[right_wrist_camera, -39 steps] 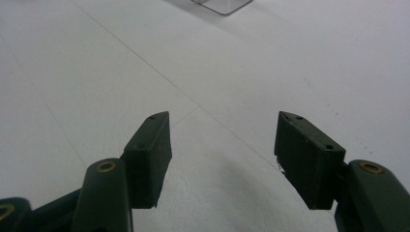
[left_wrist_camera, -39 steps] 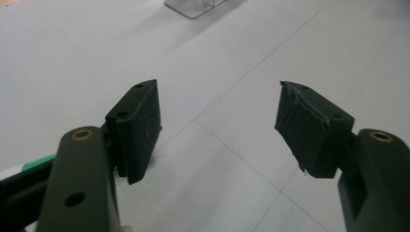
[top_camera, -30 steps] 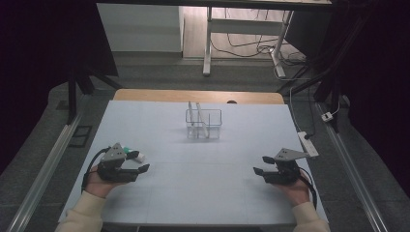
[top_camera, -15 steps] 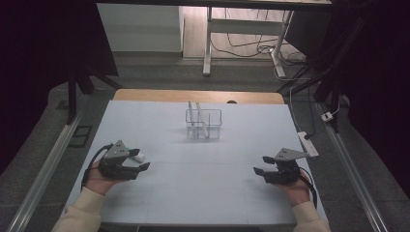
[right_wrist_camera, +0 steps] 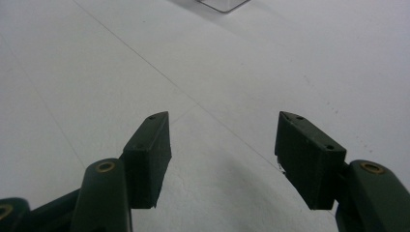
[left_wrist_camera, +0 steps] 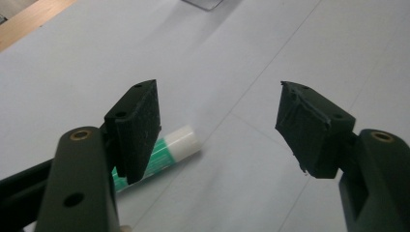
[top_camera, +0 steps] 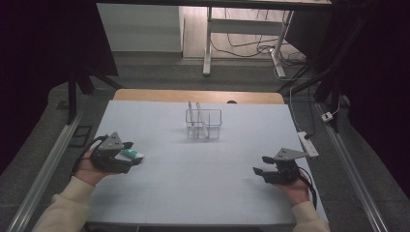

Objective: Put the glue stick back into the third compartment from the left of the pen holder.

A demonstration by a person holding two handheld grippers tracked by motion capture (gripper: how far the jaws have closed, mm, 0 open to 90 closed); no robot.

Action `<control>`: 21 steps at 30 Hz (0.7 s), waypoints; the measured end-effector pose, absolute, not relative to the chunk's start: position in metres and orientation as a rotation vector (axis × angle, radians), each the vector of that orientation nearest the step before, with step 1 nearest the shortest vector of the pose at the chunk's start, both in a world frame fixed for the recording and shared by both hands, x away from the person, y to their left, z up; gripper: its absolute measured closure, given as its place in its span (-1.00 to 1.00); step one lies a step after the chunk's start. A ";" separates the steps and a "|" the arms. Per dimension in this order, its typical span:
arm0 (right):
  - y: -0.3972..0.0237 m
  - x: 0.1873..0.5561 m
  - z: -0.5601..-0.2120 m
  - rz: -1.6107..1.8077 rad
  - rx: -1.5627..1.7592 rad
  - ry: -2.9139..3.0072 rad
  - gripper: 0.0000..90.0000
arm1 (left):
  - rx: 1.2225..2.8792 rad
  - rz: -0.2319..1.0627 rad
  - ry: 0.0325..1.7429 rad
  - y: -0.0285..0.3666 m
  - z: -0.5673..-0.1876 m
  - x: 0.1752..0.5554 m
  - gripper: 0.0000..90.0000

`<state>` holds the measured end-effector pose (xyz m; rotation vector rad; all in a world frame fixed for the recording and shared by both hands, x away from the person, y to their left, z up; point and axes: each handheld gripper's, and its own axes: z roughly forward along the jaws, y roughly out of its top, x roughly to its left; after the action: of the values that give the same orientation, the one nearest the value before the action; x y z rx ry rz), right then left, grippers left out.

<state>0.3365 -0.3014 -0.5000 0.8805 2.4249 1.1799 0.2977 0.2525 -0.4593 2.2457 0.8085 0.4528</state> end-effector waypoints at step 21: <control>-0.304 0.337 -0.502 1.166 0.903 2.429 -0.19 | 2.531 0.355 0.621 0.248 -0.461 0.341 -0.32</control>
<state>0.3369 -0.3042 -0.5018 0.9030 2.4290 1.1658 0.3413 0.2485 -0.4606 2.5312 0.6212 0.3549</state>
